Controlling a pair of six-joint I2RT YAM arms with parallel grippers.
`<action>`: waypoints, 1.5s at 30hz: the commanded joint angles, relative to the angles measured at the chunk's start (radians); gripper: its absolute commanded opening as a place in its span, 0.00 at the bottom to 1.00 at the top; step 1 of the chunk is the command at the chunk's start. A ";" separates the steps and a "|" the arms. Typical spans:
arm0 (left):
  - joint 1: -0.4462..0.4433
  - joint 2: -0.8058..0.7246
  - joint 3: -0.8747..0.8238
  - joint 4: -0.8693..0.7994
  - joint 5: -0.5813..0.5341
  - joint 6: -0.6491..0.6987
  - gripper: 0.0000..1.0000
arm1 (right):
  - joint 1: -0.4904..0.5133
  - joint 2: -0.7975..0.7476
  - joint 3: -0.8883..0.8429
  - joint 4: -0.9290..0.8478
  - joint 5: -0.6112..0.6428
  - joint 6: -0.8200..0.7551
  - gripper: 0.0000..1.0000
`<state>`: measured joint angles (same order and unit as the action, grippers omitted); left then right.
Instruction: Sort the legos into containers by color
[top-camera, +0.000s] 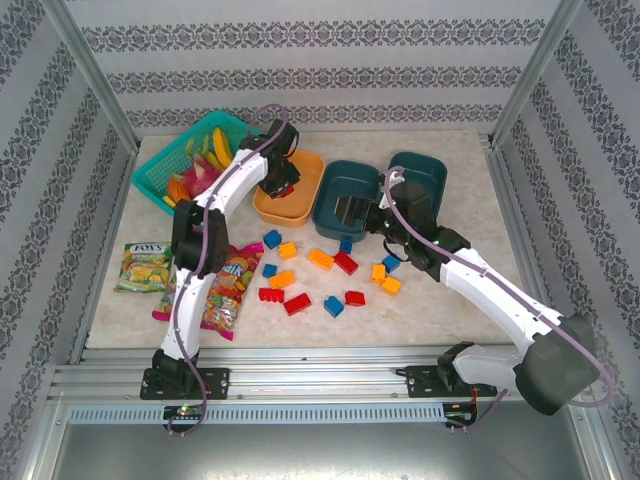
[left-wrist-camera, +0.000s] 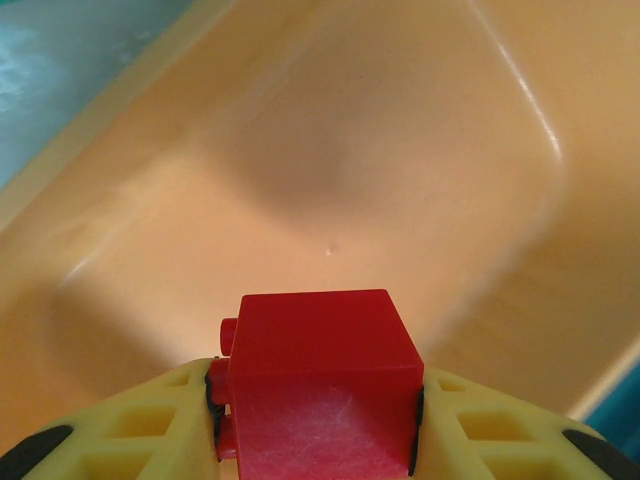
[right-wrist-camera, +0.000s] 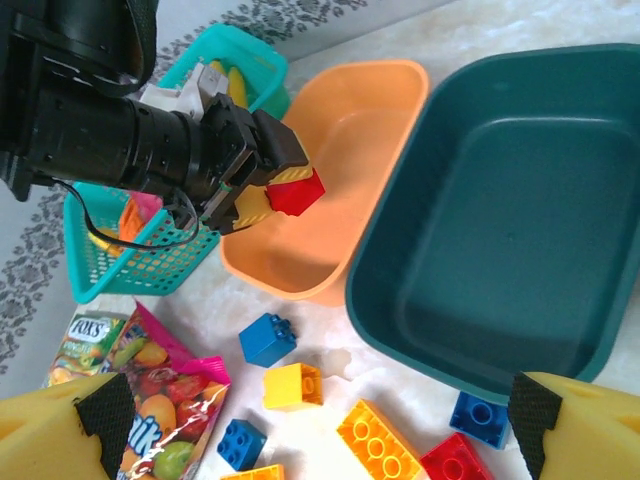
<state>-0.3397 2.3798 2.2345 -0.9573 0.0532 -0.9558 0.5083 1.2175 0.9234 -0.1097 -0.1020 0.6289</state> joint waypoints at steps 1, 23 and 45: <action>0.018 0.044 0.070 -0.069 0.053 0.070 0.41 | -0.010 -0.004 0.039 -0.020 -0.003 0.032 0.98; -0.005 -0.207 -0.025 -0.048 0.088 0.142 0.81 | -0.096 -0.102 -0.095 -0.627 0.075 0.185 0.88; -0.302 -1.039 -1.072 0.310 0.180 0.201 0.84 | -0.099 0.187 -0.176 -0.518 -0.006 0.132 0.76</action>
<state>-0.6106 1.3956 1.1961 -0.7235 0.2352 -0.7231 0.4145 1.3674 0.7300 -0.6640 -0.0956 0.7780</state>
